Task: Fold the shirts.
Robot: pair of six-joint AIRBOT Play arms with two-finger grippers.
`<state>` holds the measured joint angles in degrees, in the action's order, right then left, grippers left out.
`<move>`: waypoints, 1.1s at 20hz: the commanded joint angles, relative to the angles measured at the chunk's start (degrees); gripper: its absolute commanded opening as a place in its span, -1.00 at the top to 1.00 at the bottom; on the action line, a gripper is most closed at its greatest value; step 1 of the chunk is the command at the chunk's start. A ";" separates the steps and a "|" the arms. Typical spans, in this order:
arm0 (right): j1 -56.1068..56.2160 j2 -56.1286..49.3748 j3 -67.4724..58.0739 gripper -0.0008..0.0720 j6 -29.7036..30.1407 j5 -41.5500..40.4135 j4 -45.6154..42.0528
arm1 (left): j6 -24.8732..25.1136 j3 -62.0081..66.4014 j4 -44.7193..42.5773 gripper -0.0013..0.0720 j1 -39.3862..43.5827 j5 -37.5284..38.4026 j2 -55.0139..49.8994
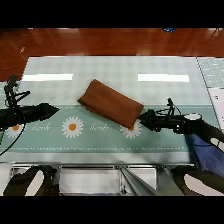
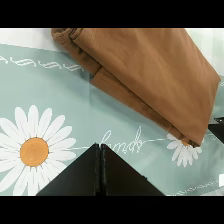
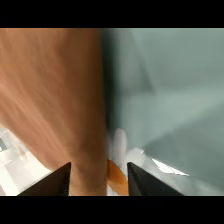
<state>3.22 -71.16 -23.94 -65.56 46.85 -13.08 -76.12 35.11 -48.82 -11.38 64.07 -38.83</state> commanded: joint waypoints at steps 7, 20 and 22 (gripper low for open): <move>9.53 -16.17 -17.49 0.12 -1.79 -1.53 3.04 | 0.00 -0.02 0.00 0.92 0.00 -0.02 -0.02; 8.41 -16.76 -73.11 0.92 -23.56 17.51 -36.41 | 0.02 -3.76 -0.15 0.92 0.00 -0.44 -0.02; 4.24 -16.59 -79.73 0.92 -25.49 21.79 -36.85 | 0.02 -3.98 -0.24 0.92 -0.02 -0.44 -0.02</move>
<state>11.16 -87.90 -92.79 -86.21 62.15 -44.14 -76.12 31.83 -48.97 -11.38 63.61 -38.83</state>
